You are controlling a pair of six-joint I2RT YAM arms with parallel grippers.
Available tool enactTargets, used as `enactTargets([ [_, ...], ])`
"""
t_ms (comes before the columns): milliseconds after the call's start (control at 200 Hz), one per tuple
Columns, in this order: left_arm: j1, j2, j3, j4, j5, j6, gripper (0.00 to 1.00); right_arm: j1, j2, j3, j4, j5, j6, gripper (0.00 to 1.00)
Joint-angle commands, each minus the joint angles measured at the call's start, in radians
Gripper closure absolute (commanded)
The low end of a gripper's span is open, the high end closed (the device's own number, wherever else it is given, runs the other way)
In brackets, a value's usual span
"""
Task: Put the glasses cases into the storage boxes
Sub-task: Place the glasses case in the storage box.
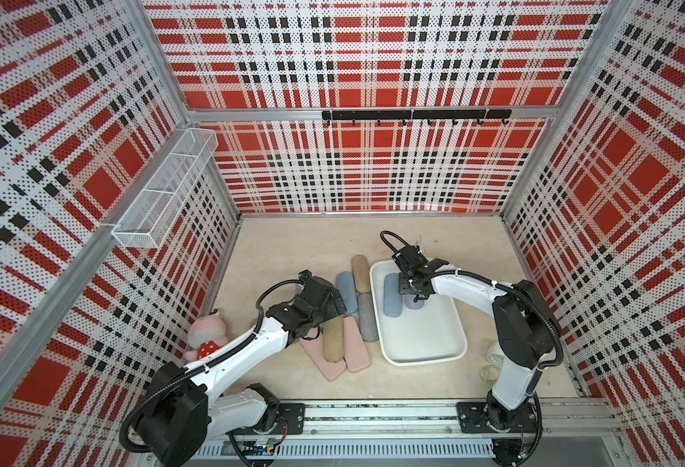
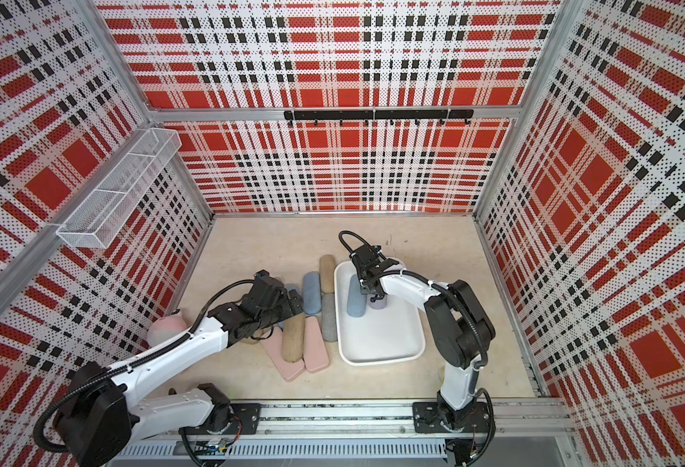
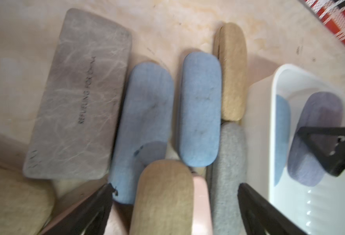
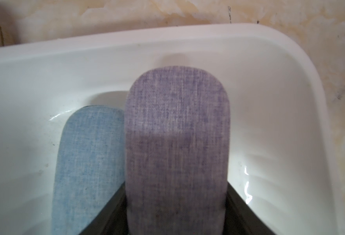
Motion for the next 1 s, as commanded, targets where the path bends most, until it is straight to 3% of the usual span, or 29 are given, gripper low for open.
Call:
enactTargets([
  [0, -0.012, -0.044, -0.038, -0.051, -0.002, 0.043, 0.02, -0.003, 0.015, -0.005, 0.067, -0.037, -0.037, 0.38],
  [506, -0.113, 0.018, -0.050, -0.067, 0.008, 0.008, 0.02, -0.003, 0.066, 0.013, 0.096, -0.137, -0.032, 0.29],
  [586, -0.126, 0.033, -0.049, -0.064, 0.007, 0.003, 0.02, -0.003, 0.075, 0.015, 0.088, -0.125, -0.025, 0.20],
  [997, -0.152, 0.055, -0.038, -0.065, 0.017, -0.002, 0.02, -0.002, -0.044, 0.052, -0.022, -0.040, 0.006, 0.14],
])
